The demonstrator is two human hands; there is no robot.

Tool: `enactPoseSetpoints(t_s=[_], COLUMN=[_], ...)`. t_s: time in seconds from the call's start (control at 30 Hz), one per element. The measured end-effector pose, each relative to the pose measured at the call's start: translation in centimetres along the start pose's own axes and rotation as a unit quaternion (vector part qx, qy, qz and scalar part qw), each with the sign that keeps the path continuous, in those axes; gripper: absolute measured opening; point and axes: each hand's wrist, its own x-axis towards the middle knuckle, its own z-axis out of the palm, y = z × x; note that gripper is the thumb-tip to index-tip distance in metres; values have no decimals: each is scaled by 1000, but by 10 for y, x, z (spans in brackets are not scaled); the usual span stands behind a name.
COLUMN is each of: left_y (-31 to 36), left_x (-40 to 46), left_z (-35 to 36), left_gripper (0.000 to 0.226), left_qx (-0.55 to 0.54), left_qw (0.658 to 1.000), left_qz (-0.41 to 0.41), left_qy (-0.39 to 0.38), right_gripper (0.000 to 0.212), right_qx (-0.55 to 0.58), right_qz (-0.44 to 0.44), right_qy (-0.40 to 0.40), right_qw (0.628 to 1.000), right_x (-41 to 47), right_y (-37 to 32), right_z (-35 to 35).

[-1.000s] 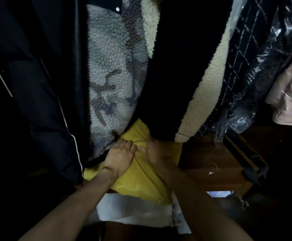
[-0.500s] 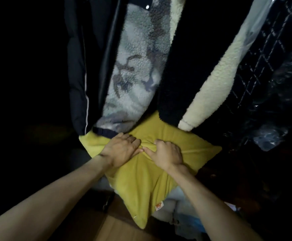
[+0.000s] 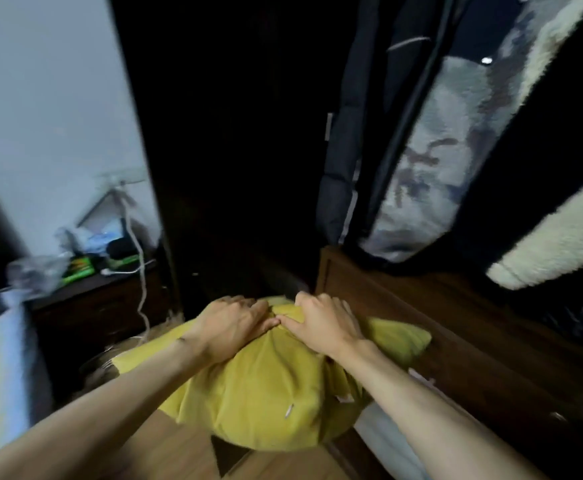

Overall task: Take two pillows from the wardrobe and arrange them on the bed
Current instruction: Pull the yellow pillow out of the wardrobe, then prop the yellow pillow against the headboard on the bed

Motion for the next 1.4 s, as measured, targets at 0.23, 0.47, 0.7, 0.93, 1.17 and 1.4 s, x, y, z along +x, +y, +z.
enactPoseSetpoints(t_s=[0.23,0.47,0.7,0.93,1.17,1.4], left_y=[-71,-135,-166,-181,-214,-283], left_x=[-165,-293,-387,-454,-505,-507], left_z=[-15,-100,-158,-156,-103,-119], left_gripper=[65,45,33,35,33,43], left_qx=[-60,82,246,327,207,144], left_qw=[983,965,934,902,894,824], left_qz=[-160,-231,-198,-237,-397,-548], left_qy=[-69,91,169,150,3,-18], right_gripper=[55,89,106,97,63,64], right_qx=[52,319,412,299,310,278], right_qz=[-123,-68,-82,-213,-341,-543], right_qy=[-118,-280,-324,-557,-544,-330], right_qw=[984,903,848,745,701,721], right_x=[29,54,117,141,173,243], right_y=[-154,-309,-453,-589,-647,-702], right_z=[58,71,91,160,250,179])
